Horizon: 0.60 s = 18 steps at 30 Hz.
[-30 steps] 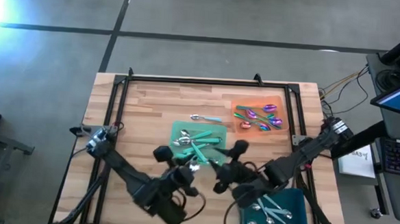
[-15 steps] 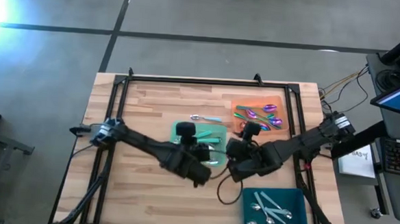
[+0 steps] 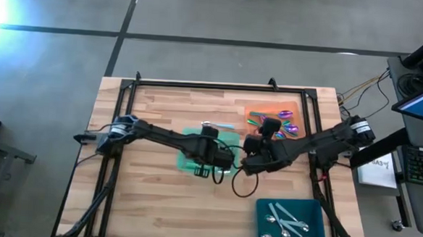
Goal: Sort silverware by color (type)
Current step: Put the green spoon into the green bin, then put the blue spoon into the blue bin
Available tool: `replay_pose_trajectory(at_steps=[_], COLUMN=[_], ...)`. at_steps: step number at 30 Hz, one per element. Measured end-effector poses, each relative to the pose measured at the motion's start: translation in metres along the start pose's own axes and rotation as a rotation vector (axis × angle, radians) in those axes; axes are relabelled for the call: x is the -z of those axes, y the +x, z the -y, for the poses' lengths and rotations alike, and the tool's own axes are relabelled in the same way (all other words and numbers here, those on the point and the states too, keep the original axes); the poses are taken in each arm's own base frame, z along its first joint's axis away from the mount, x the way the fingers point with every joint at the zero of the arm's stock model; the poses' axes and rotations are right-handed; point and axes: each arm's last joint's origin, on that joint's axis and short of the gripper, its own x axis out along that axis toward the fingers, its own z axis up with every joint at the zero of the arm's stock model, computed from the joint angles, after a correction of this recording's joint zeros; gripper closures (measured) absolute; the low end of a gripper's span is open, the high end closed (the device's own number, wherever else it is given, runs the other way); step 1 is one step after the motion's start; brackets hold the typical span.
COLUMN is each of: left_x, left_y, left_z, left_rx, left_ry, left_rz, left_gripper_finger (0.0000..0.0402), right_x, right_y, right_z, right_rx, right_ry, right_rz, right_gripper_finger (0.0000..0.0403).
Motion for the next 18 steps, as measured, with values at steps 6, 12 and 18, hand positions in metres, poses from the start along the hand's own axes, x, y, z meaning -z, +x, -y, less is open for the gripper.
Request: replay_pose_trajectory(at_steps=[6,12,18], left_x=[-0.008,-0.014,-0.011], left_y=[0.012,0.011,0.02], left_z=[0.004,0.008,-0.006], left_rx=[0.13,0.236,0.224], left_ry=[-0.003,0.021,-0.006], left_rz=[0.093,0.169,0.134], left_gripper_finger=[0.0383,0.0378,0.0331], right_x=[0.005,0.012,0.019], right_y=[0.01,0.014,0.019], right_z=[-0.004,-0.011,-0.017], right_rx=[-0.048,-0.158,-0.221], right_ry=[0.024,0.033,0.016], right_rz=[-0.054,-0.132,-0.192], right_gripper_finger=[0.0232,0.0232,0.0232])
